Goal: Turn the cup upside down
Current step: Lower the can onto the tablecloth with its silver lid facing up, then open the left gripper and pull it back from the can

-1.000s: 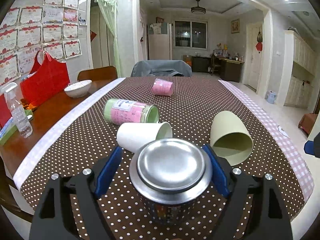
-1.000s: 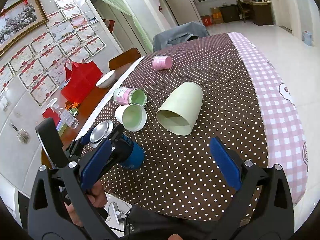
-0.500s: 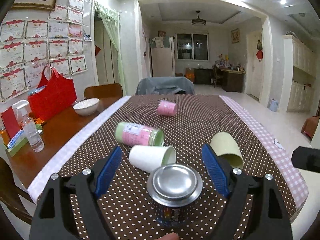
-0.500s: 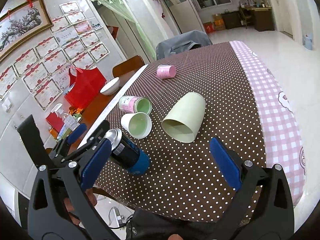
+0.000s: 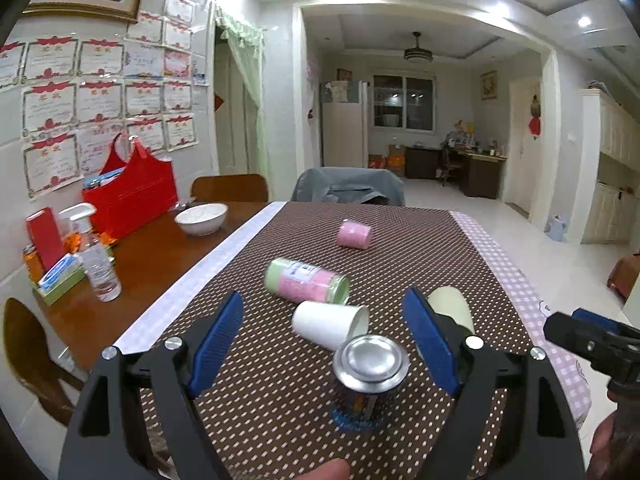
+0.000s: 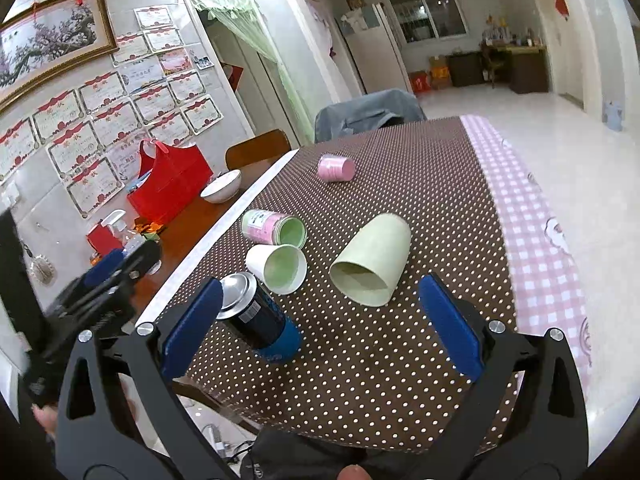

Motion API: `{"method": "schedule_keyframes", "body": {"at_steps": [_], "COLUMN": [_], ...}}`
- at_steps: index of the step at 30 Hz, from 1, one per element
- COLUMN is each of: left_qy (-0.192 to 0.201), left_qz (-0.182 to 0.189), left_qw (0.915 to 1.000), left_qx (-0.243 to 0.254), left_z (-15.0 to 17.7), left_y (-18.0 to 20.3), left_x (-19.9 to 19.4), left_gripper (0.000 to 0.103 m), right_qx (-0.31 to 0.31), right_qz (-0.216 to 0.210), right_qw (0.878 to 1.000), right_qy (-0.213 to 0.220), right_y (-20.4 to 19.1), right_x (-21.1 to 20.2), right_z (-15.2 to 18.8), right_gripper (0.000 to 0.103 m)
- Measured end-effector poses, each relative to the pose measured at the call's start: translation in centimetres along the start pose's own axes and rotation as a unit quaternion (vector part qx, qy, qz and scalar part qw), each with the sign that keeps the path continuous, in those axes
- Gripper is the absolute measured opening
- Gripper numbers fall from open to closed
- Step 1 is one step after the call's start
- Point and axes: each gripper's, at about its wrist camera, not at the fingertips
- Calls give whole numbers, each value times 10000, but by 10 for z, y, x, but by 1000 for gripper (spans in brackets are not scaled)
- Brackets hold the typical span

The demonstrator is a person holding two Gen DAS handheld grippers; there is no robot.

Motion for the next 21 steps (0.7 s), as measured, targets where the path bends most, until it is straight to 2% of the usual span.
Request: {"method": "schedule_keyframes", "body": {"at_steps": [11,13,21], "left_qy": [-322,-360,-249], "left_qz": [-571,-600,-627], "left_qw": [9978,9975,9977], "left_qx": [-66,-107,35], "left_z": [-5,-4,-8], "left_y": [-19,-23,-16], "left_x": [-29,-31,-44], "left_gripper": [85,93,93], "right_qx": [-693,-742,-880], "right_qz": [99,127,201], "right_qw": [9972,9968,9953], "right_qy": [264,275,347], "right_y": [-38,-42,-49], "right_x": [-15,-15,-16], "right_z": [0,1,3], "right_gripper": [97,97,97]}}
Point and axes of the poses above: each gripper's, at about its wrist camera, not at the fingertips, and x roughly the way its jaws point, y to its right, z to its underside, and after that the axes turned 9 degrees about y, right-handed
